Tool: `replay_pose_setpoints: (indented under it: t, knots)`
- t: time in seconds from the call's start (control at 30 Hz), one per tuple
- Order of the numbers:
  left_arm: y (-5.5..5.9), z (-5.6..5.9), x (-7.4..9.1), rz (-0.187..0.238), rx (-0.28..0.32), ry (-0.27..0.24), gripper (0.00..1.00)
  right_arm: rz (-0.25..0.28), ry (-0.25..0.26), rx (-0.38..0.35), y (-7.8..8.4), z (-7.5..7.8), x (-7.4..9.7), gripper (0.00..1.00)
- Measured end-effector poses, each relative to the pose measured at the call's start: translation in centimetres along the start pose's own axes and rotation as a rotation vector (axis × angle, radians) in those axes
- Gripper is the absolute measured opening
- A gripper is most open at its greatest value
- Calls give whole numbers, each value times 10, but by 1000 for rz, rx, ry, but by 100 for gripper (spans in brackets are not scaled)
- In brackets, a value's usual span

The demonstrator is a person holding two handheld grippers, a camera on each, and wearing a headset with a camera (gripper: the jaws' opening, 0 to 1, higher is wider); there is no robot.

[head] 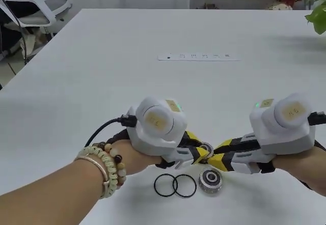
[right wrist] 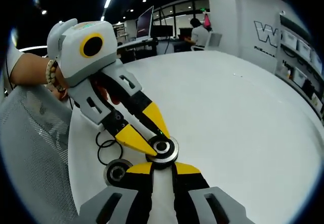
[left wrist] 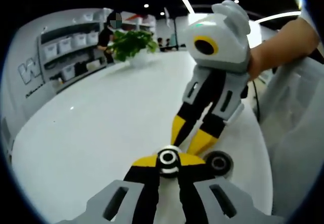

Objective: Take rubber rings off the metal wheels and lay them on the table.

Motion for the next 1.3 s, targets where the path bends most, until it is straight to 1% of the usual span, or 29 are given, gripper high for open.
replay_pose_setpoints:
  t: [0.2, 0.33, 0.4, 0.5, 0.53, 0.57, 0.63, 0.7, 0.73, 0.8, 0.87, 0.97, 1.0, 1.03, 1.07, 1.13, 1.2, 1.23, 1.3]
  knots:
    - [0, 0, 0, -2, 0, -3, 14, -8, 5, 26, -1, -1, 0, 8]
    - [1, 0, 1, -3, 1, -4, 14, -11, 20, 39, -1, 1, 2, 1]
    - [1, 0, 1, -2, 2, -4, 14, -9, 29, 41, -1, 2, 3, 0]
    - [1, 0, 1, -2, 1, -5, 14, -11, 29, 21, -1, 2, 3, 0]
    - [1, 0, 1, -2, 2, -5, 14, -17, 31, -13, -1, 3, 2, 0]
    - [1, 0, 1, -2, 1, -5, 14, -17, 30, -28, -1, 3, 2, 0]
    - [1, 0, 2, -2, 0, -7, 14, -13, 33, -36, -1, 4, 3, 0]
    - [1, 0, 2, -4, 0, -8, 14, -7, 39, -67, -1, 6, 5, 0]
    - [1, 0, 2, -5, 1, -9, 14, 6, 41, -90, -2, 7, 5, 0]
    - [2, -1, 3, -5, 4, -9, 14, 13, 37, -138, -2, 8, 6, 0]
    - [2, 0, 3, -5, 5, -8, 14, 15, 36, -150, -2, 8, 7, 0]
    - [2, 0, 3, -6, 3, -6, 14, 31, 24, -226, -2, 8, 7, 0]
    - [2, 0, 3, -6, 2, -5, 14, 36, 13, -269, -3, 8, 7, 0]
    - [2, 0, 3, -5, 2, -4, 14, 38, 14, -295, -2, 9, 8, 0]
    - [2, 0, 3, -4, 3, -3, 14, 53, 4, -333, -1, 9, 7, 0]
    - [2, 0, 3, -1, 6, -1, 14, 63, -7, -379, 2, 9, 7, 0]
    - [3, -1, 3, 6, 7, 1, 14, 79, -21, -452, 4, 12, 7, 0]
    - [4, -1, 3, 10, 10, 3, 14, 89, -32, -499, 5, 12, 6, 0]
    - [5, -1, 3, 17, 14, 4, 14, 108, -51, -568, 7, 11, 7, 0]
Point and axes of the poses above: the centre of the closed fingertips' face, and the gripper's own axes: x roughly backward along the fingers, z roughly to its right, y roughly out of its underside, the point moved 10 cm from there along x, roughly backward along the fingers, and after that the axes turned 4 degrees about y, right-handed, at the moved point
